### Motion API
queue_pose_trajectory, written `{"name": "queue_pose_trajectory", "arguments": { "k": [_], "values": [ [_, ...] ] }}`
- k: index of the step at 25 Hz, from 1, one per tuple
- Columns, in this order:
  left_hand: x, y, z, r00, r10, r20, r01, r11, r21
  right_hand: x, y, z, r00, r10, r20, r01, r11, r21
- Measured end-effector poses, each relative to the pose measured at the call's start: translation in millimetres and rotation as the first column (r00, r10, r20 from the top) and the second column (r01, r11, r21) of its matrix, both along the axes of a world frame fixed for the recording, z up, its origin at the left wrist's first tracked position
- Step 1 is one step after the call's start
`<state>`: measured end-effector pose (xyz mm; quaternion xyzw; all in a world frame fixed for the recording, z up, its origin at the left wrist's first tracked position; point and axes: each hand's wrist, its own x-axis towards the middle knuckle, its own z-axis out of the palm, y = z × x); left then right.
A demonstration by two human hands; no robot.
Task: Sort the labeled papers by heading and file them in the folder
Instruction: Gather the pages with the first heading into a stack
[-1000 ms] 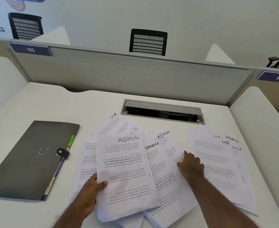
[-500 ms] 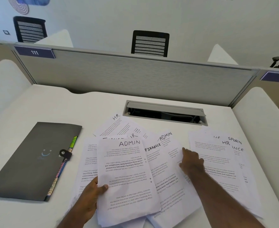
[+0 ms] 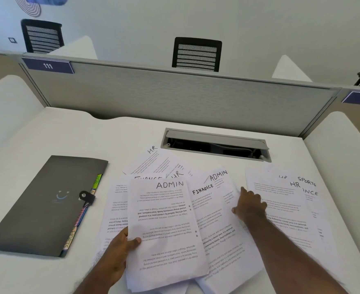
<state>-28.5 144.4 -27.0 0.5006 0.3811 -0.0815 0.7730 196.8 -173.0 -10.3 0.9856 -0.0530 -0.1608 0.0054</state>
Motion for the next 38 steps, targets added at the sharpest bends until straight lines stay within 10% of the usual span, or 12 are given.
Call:
{"name": "queue_pose_trajectory", "arguments": {
  "k": [13,20,25,31,38],
  "values": [
    [1,0,-1,1.0,-0.027,-0.001,0.027,1.0,-0.013,11,-27,18,0.979,-0.204,-0.026,0.193,0.87,0.453],
    [2,-5,-4,0.999,-0.042,-0.006,0.042,0.999,0.009,17,-49,69,0.944,-0.244,0.222,0.062,0.793,0.606],
    [3,-8,-2,0.999,-0.051,-0.002,0.051,0.998,0.024,16,-68,98,0.779,-0.455,0.431,0.067,0.744,0.664],
    [2,-10,-3,0.999,-0.035,-0.022,0.036,0.998,0.048,26,-86,119,0.573,-0.726,0.382,-0.026,0.449,0.893],
    [7,-19,2,0.999,-0.053,-0.004,0.053,0.999,0.011,-13,-44,75,0.831,-0.553,0.061,0.077,0.223,0.972]
  ]
}}
